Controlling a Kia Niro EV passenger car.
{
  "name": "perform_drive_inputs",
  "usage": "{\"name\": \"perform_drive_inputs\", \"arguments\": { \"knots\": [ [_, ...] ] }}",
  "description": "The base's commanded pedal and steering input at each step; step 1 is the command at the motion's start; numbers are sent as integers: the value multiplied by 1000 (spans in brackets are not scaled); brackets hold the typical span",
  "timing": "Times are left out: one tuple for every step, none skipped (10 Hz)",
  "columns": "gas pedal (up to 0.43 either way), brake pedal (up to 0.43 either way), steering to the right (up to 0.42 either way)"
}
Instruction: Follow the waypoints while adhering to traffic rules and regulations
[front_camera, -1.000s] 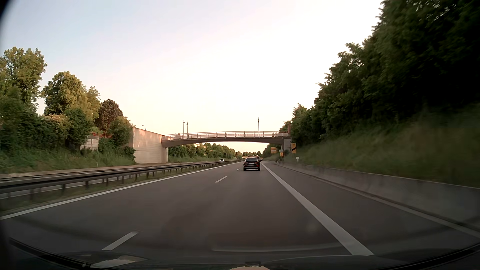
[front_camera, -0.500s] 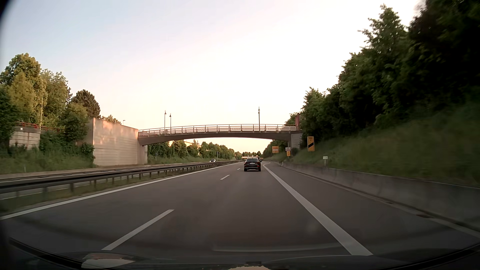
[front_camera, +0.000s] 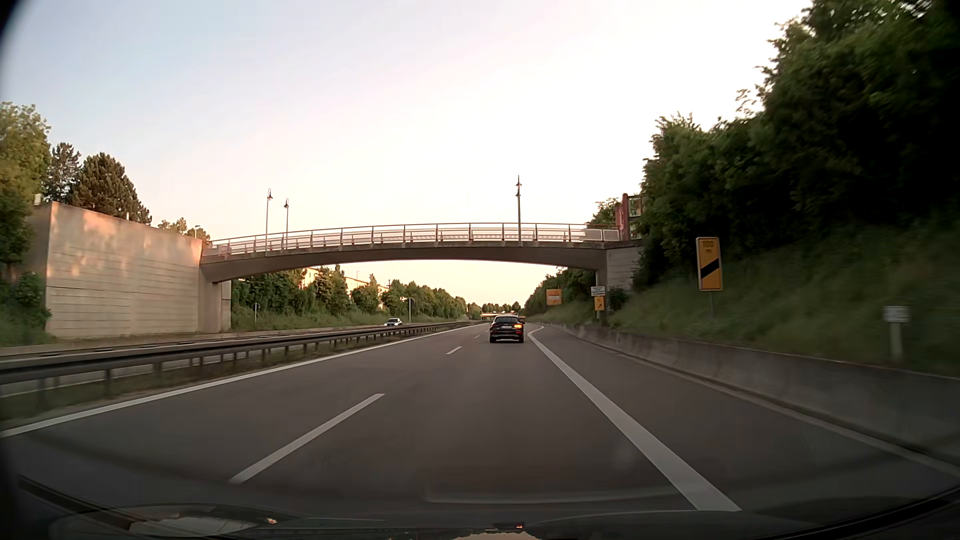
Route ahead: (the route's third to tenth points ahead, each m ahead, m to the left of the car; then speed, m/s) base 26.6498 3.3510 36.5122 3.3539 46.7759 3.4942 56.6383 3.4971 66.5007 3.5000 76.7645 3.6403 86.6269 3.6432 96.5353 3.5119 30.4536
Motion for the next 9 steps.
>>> {"name": "perform_drive_inputs", "arguments": {
  "knots": [
    [248, 18, 1],
    [248, 12, 1],
    [260, 18, 1],
    [260, 18, 1],
    [260, 18, 1],
    [260, 18, 2],
    [268, 12, 2],
    [268, 12, 3],
    [268, 18, 3]
  ]
}}
